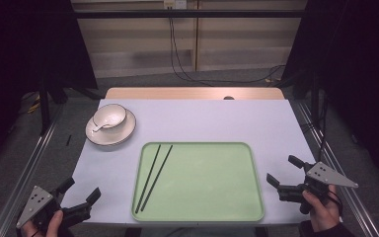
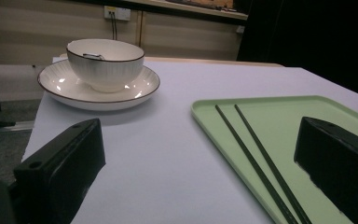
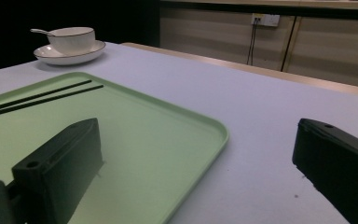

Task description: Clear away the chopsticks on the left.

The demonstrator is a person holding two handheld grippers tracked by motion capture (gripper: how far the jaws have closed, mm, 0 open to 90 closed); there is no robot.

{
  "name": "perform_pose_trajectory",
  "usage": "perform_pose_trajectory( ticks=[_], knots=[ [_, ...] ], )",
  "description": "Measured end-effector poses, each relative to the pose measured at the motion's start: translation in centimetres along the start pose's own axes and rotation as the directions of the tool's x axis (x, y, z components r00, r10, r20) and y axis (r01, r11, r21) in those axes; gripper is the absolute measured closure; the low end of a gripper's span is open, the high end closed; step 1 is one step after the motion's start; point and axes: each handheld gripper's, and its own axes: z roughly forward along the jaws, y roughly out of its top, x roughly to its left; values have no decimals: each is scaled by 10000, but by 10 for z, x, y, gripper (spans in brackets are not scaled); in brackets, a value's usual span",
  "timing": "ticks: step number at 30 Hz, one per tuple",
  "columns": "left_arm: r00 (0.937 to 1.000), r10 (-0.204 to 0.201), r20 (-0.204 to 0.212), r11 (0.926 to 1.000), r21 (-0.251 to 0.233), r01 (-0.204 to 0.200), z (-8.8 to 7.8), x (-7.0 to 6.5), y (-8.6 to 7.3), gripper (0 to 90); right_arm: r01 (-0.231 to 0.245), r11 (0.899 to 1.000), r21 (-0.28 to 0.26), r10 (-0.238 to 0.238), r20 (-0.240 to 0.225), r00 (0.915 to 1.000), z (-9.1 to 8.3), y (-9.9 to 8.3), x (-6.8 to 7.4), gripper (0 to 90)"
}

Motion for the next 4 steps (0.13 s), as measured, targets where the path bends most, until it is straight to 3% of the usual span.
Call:
perform_pose_trajectory(
  ticks=[4],
  knots=[
    [9997, 157, -174, 9998, 98, -155, 4, 0, 1, 16, -23, 9999, 153, 23, 24, 10000, 3, -1, -1, 6]
  ],
)
